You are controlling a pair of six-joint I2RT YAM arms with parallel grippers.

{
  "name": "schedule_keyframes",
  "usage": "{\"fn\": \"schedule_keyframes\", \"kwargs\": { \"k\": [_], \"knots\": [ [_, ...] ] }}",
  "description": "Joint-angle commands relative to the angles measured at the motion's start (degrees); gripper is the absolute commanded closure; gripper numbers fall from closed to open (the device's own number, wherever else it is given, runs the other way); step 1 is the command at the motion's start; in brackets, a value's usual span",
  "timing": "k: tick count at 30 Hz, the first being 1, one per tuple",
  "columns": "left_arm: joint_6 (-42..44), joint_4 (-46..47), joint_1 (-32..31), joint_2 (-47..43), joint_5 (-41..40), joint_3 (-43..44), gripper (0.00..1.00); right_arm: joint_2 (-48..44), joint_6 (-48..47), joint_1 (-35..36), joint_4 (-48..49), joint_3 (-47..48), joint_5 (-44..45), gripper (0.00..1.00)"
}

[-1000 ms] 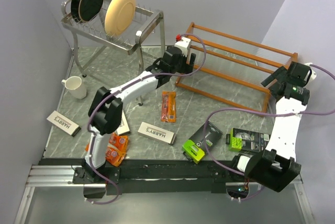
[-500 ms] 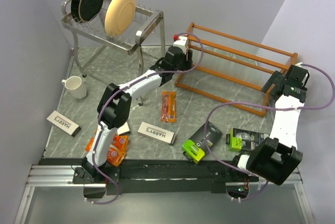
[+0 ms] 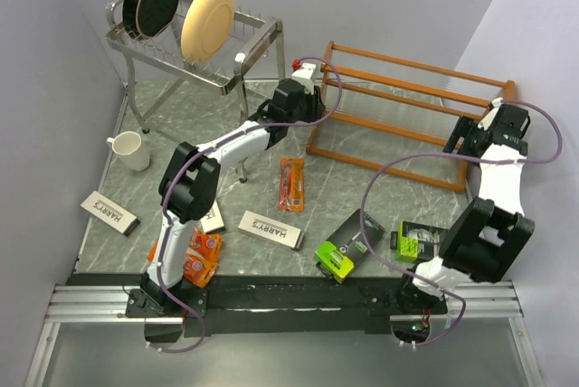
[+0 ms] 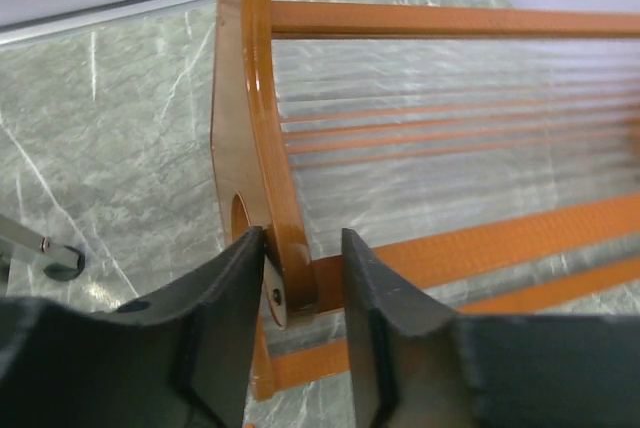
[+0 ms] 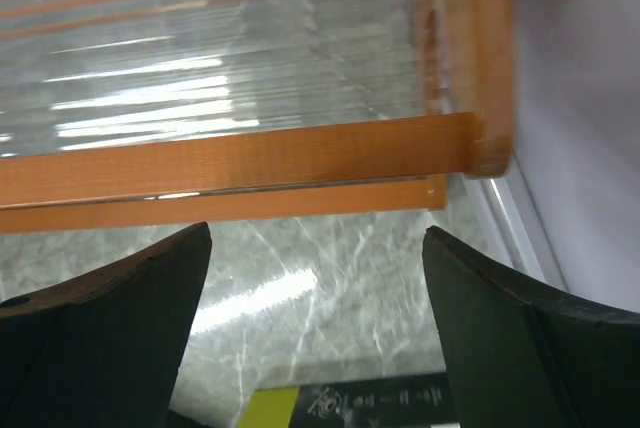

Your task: Place and organize the shaving razors onto the shelf

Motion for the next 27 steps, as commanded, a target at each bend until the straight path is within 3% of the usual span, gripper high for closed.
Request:
{"fn": "schedule_keyframes", "kwargs": {
  "k": [1, 8, 10, 15, 27],
  "knots": [
    [3.99, -2.06, -0.89, -1.57, 6.75, -1.99, 0.67, 4.1, -1.89, -0.28, 3.25, 4.63, -4.57, 0.11],
    [5.49, -2.41, -0.89, -2.71, 7.99, -3.92, 0.81, 8.57, -3.38, 0.6, 6.34, 6.55, -6.86, 0.12],
    [5.49, -2.94, -0.98, -3.76, 7.29, -4.98, 0.89, 9.9, -2.68, 0.86, 6.07, 8.31, -8.17, 0.13],
    [5.76, -3.2, -1.06, -6.04, 6.49, -7.44, 0.97, 10.26, 1.35, 1.65, 8.43, 7.18, -13.7, 0.13],
    [7.52, -6.45, -1.86, -13.6, -1.75, -12.45, 0.99, 6.92, 11.64, 8.32, 13.19, 1.2, -19.25, 0.14]
  ]
}}
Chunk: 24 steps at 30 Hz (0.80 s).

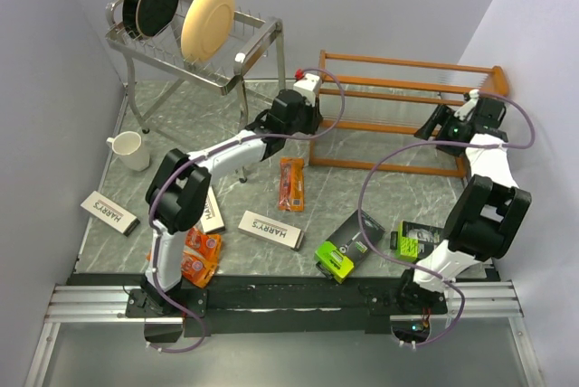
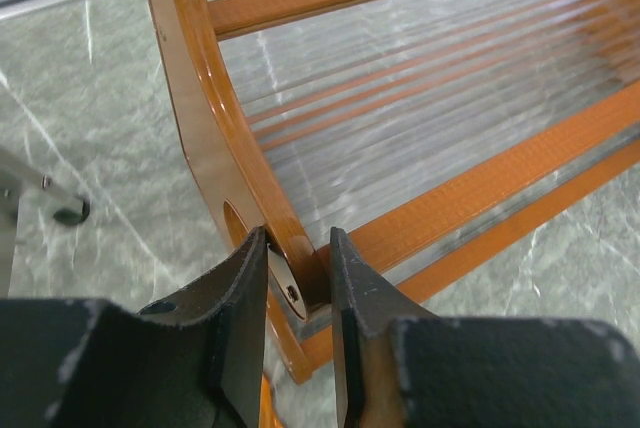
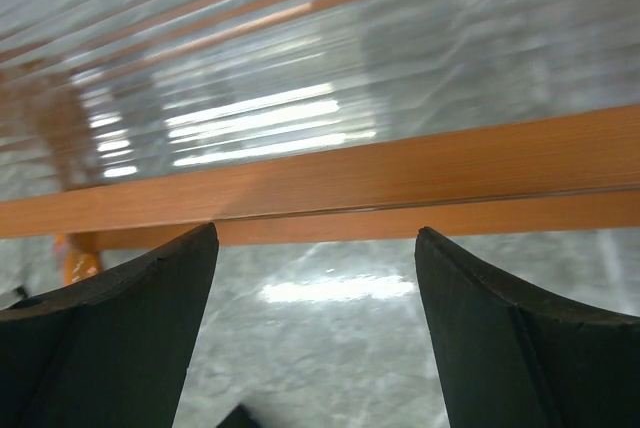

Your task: Place and organize the shaving razors onto the shelf

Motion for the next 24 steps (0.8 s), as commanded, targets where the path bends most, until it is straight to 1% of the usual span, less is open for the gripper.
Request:
{"fn": "schedule_keyframes", "kwargs": {
  "k": [1, 5, 8, 9, 10, 11, 13, 15, 16, 17, 21, 23, 24],
  "knots": [
    [3.34, -7.13, 0.46, -5.89, -0.59, -2.57, 0.99, -3.18, 2.99, 2.97, 4.21, -1.18, -3.54, 0.14],
    [2.29, -7.4, 1.51, -7.74, 0.9, -3.98, 0.99, -5.1, 1.59, 4.21, 2.81, -0.13, -2.4, 0.13],
    [2.29, -7.57, 1.69, -7.65, 2.22, -4.51, 0.99, -8.52, -1.04, 3.51, -2.2, 1.72, 5.93, 0.11],
    [2.37, -7.49, 1.69, -7.39, 1.61, -4.42, 0.99, -9.67, -1.22, 2.9, -3.08, 1.46, 9.96, 0.08],
    [3.16, -7.49, 1.69, -7.21, 1.61, -4.25, 0.99, -10.9, -1.23, 1.93, -2.91, 0.15, 10.35, 0.07],
    [3.43, -7.49, 1.95, -7.13, -0.65, -3.9, 0.99, -13.0, -0.36, -0.16, -2.48, -0.74, 10.35, 0.06],
    [4.22, -7.49, 2.83, -7.56, -1.03, -3.81, 0.99, -13.73, 0.35, -1.85, -3.61, -1.27, 8.69, 0.05],
    [4.31, -7.49, 4.5, -7.65, -0.5, -3.9, 0.99, -13.2, 3.68, -3.26, -5.19, -1.27, 6.84, 0.06],
    [4.57, -7.49, 5.12, -7.48, 0.37, -3.72, 0.99, -12.77, 5.7, -3.7, -4.67, -2.4, 3.96, 0.07],
    [4.66, -7.49, 5.3, -7.22, 0.81, -3.46, 0.99, -12.76, 10.15, -4.57, -4.06, -3.28, 2.98, 0.08],
    [4.66, -9.24, 4.95, -7.13, 3.54, -3.37, 0.99, -12.5, 20.02, -4.58, 3.13, -8.64, -1.16, 0.13],
    [4.48, -9.16, 4.33, -6.78, 4.24, -3.45, 0.99, -10.31, 24.94, -4.58, 5.25, -9.62, -2.82, 0.14],
    [4.31, -9.76, 4.24, -6.6, 5.11, -3.28, 0.9, -9.34, 25.84, -4.58, 6.83, -9.53, -3.36, 0.14]
  ]
}}
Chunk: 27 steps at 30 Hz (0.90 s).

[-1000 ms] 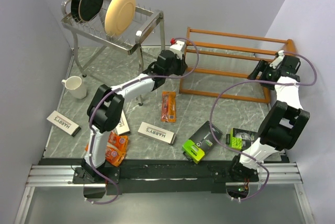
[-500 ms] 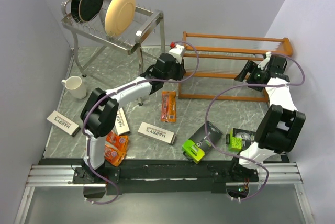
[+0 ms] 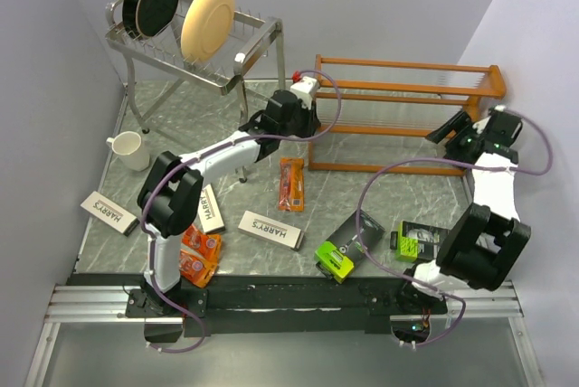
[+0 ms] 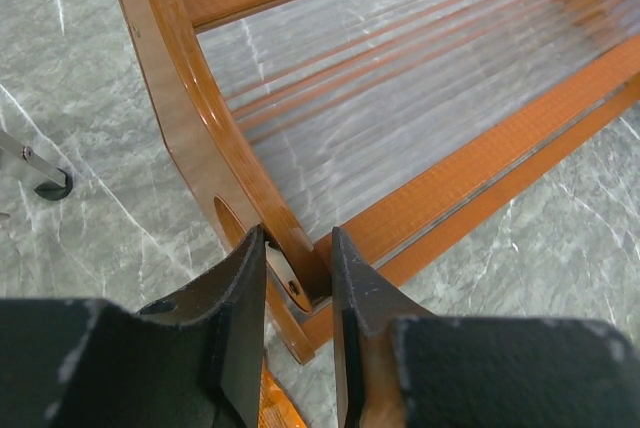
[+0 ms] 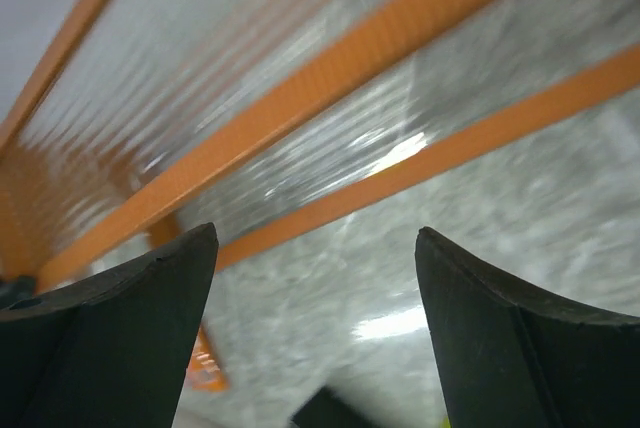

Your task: Place and organize the shaving razors onto the shelf

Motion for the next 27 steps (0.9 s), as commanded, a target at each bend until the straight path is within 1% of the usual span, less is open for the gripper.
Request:
{"fn": "schedule_keyframes", "kwargs": {
  "k": [1, 2, 4, 5, 7, 9, 12, 13, 14, 16, 18, 19, 20, 22, 23, 24, 25, 26, 27],
  "knots": [
    [4.72, -7.82, 3.59, -2.84, 3.19, 0.43, 0.8, 4.25, 11.18, 0.12, 7.41, -1.1, -5.54, 0.14],
    [5.16, -9.22, 3.5, -3.01, 4.86, 0.87, 0.71, 4.62, 11.27, 0.12, 8.2, -0.57, -7.12, 0.15],
    [5.25, -10.82, 3.76, -4.94, 9.26, -0.35, 0.44, 4.88, 10.48, 0.12, 8.04, 1.62, -7.4, 0.15],
    [5.34, -10.21, 4.02, -8.08, 10.58, -3.22, 0.01, 4.71, 9.35, 0.12, 7.68, 2.15, -7.22, 0.13],
    [6.64, -9.33, 4.38, -11.61, 13.22, -6.14, 0.0, 4.1, 7.15, 0.03, 5.85, 3.91, -7.31, 0.11],
    [9.37, -10.9, 4.29, -15.92, 15.41, -8.43, 0.01, 3.66, 4.51, -0.06, 3.65, 4.44, -7.75, 0.11],
    [13.5, -13.8, 4.2, -21.11, 17.27, -11.77, 0.01, 2.08, 1.34, 0.03, 0.31, 3.57, -7.66, 0.09],
    [16.64, -14.24, 4.03, -22.34, 18.49, -13.0, 0.0, 0.85, 0.82, 0.03, -0.48, 3.04, -7.14, 0.09],
    [17.72, -14.59, 3.85, -24.79, 18.76, -15.71, 0.01, 0.23, 0.55, 0.03, -1.01, 2.34, -6.61, 0.08],
    [18.87, -14.34, 3.76, -26.82, 19.29, -18.36, 0.01, -1.43, 2.73, -0.06, -0.85, -0.91, -5.12, 0.07],
    [18.0, -13.11, 3.76, -28.32, 19.12, -21.0, 0.01, -2.23, 9.05, -0.41, 3.09, -5.46, -5.55, 0.08],
    [17.47, -12.49, 3.68, -28.5, 18.94, -21.36, 0.0, -2.76, 14.55, -0.58, 5.2, -7.23, -6.86, 0.09],
    [16.77, -11.79, 3.59, -28.24, 17.55, -21.36, 0.0, -3.11, 17.04, -0.67, 9.74, -8.81, -7.65, 0.12],
    [15.19, -9.68, 3.06, -27.19, 15.88, -20.4, 0.01, -2.24, 20.83, -0.67, 13.11, -11.11, -9.23, 0.17],
    [15.01, -8.98, 2.89, -25.36, 14.21, -18.3, 0.0, -1.54, 21.63, -0.58, 15.65, -11.29, -10.11, 0.18],
    [13.18, -8.88, 2.62, -24.12, 14.37, -16.8, 0.01, 0.12, 21.99, -0.67, 15.94, -10.6, -9.77, 0.18],
    [13.34, -9.49, 2.36, -21.32, 14.63, -14.87, 0.01, 0.92, 22.6, -0.67, 16.03, -10.07, -9.34, 0.18],
    [13.51, -10.11, 2.1, -19.99, 14.9, -10.85, 0.03, 1.71, 23.48, -0.67, 18.38, -9.71, -10.11, 0.18],
    [13.43, -10.46, 2.01, -18.76, 14.72, -9.16, 0.03, 3.37, 24.53, -0.67, 20.06, -9.45, -10.73, 0.18]
  ]
}}
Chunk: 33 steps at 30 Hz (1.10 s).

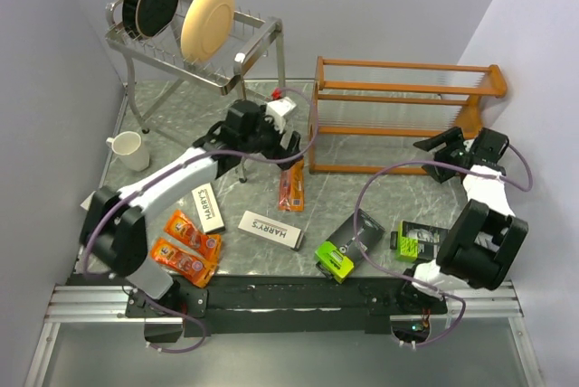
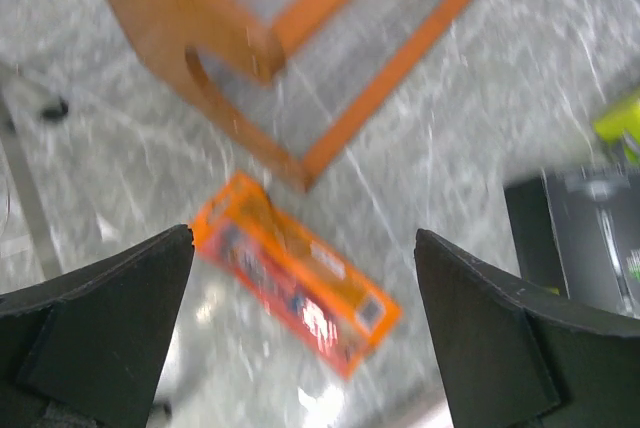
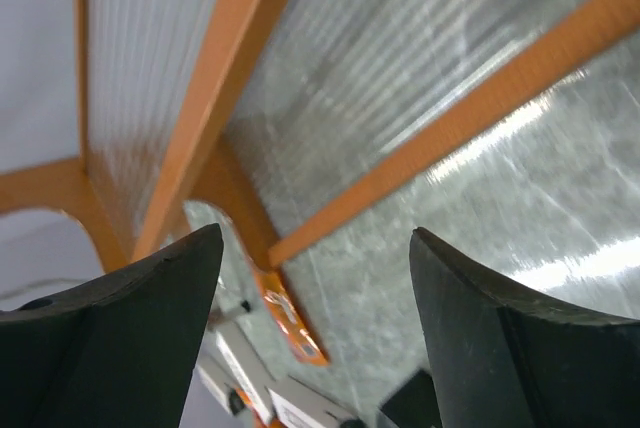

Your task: Place and organize the shaving razors onto the shelf

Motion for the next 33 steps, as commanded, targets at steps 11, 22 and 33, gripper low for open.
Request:
{"fn": "schedule_keyframes", "kwargs": {
  "k": [11, 22, 33],
  "knots": [
    [1.7, -2.11, -2.96, 12.33, -2.44, 17.76, 0.03, 13.12, 21.99, -0.21, 28.46, 2.8, -7.02, 0.29],
    [4.69, -3.17, -5.25, 10.58, -6.04, 15.14, 0.01, 18.93, 28.15, 1.54, 44.23, 4.9, -11.33, 0.72],
    [5.31, -3.52, -5.25, 7.32, -7.8, 11.26, 0.0, 12.51, 32.02, 7.87, 49.15, 1.05, -11.6, 0.96]
  ]
}}
